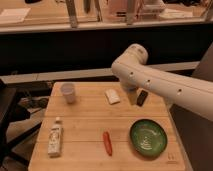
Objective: Pick up the ceramic cup
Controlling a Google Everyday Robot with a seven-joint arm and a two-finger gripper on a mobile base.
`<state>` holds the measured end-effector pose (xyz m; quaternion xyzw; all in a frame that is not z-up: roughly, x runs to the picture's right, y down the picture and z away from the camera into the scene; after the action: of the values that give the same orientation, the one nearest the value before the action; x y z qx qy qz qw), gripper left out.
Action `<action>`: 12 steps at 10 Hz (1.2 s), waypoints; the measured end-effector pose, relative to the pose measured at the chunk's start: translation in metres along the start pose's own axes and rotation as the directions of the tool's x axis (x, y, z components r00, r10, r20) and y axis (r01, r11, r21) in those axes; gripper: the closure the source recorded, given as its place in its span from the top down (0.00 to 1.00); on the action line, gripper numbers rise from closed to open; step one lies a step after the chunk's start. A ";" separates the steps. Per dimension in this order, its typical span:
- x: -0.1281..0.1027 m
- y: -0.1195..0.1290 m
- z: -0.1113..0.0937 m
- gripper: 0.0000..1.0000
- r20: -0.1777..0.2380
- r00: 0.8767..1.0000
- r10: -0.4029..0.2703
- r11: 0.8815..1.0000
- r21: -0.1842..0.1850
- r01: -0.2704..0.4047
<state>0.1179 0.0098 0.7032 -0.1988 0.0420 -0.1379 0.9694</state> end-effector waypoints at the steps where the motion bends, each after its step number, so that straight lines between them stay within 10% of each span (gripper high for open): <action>1: -0.015 -0.012 -0.002 0.80 -0.002 1.000 -0.026 0.999 0.018 0.026; 12: -0.099 -0.083 -0.012 0.80 -0.014 0.978 -0.209 0.969 0.135 0.208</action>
<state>0.0010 -0.0400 0.7283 -0.1359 0.0111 -0.2415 0.9608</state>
